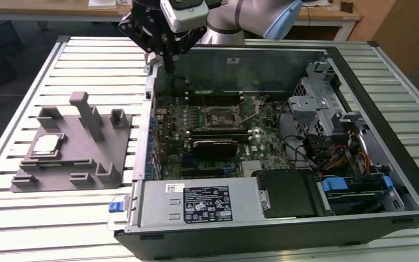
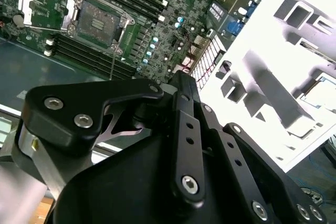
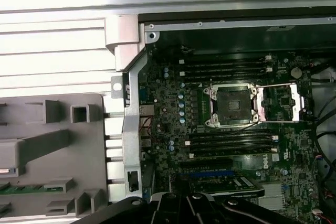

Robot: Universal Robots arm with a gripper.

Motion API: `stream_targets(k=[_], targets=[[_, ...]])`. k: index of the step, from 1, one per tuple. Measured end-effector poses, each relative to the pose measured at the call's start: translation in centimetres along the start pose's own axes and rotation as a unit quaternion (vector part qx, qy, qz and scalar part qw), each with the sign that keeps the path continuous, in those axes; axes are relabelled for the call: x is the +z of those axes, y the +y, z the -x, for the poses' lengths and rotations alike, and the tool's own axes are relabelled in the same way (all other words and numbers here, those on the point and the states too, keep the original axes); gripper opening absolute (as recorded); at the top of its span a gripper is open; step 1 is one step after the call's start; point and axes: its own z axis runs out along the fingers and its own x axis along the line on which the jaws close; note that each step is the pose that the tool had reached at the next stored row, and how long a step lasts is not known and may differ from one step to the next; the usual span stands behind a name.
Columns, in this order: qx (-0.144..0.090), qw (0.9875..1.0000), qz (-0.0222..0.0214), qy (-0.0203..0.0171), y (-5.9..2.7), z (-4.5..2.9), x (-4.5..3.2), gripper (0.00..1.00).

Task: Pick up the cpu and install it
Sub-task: 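Reach for the cpu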

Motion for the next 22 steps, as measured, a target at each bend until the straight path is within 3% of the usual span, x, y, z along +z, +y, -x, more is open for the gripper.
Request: stream_targets(k=[22], targets=[[0.000,1.0000,0.0000,0.0000,-0.18,-2.24,0.20,0.11]])
